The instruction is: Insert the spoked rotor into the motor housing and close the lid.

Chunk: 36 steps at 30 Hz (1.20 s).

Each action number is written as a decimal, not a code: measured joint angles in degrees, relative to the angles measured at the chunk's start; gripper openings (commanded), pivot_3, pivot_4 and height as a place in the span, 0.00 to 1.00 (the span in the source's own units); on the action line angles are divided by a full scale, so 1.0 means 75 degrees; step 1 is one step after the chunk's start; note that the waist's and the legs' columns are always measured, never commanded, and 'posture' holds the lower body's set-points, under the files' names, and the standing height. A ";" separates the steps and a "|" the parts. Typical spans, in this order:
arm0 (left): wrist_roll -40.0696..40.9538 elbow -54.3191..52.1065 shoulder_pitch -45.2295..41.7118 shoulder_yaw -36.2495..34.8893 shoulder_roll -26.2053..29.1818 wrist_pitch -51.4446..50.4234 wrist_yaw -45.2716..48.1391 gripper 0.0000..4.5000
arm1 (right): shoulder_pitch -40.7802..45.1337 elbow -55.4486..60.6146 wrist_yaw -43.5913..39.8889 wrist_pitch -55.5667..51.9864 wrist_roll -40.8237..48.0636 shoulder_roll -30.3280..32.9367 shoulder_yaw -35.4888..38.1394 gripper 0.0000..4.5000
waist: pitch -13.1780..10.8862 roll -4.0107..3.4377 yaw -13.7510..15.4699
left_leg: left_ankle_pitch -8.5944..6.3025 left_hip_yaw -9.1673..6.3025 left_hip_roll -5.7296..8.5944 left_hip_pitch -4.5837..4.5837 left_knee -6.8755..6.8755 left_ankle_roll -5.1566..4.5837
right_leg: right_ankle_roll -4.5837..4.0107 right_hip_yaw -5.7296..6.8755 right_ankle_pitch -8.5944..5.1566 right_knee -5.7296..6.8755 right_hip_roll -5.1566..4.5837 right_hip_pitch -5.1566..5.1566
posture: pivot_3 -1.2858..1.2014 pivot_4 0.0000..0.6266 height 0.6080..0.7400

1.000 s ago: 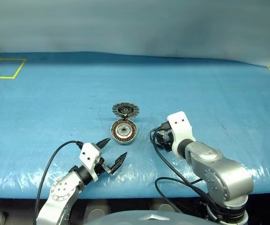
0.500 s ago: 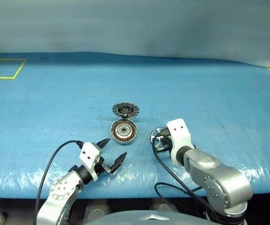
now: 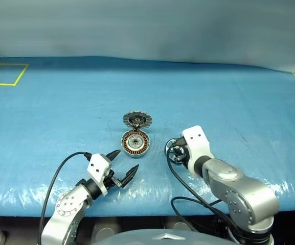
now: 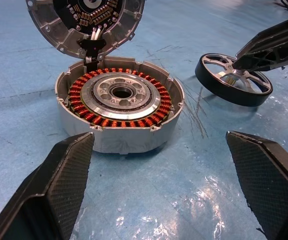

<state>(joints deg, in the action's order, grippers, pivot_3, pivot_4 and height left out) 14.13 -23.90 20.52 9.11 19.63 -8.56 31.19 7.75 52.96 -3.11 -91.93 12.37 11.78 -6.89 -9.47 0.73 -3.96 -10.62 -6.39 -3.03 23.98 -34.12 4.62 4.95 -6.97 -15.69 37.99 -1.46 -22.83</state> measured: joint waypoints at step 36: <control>0.0016 0.0080 -0.0050 -0.0109 0.0033 0.0000 -0.0089 1.00 | -0.0219 -0.0444 -0.0044 0.0055 -0.0027 0.0441 -0.0300 0.48 | 0.0005 0.0009 0.0013 | 0.0000 0.0000 0.0000 -0.0003 -0.0002 0.0000 | 0.0000 0.0000 -0.0001 -0.0002 -0.0001 0.0003 | 0.52 0.24 1.00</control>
<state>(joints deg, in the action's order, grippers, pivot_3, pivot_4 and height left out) 14.26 -23.30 20.15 8.30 19.88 -8.57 30.52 6.11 49.64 -3.44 -91.52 12.17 15.09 -9.14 -9.43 0.80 -3.86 -10.62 -6.38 -3.03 23.96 -34.13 4.62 4.95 -6.98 -15.70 37.97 -1.46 -22.81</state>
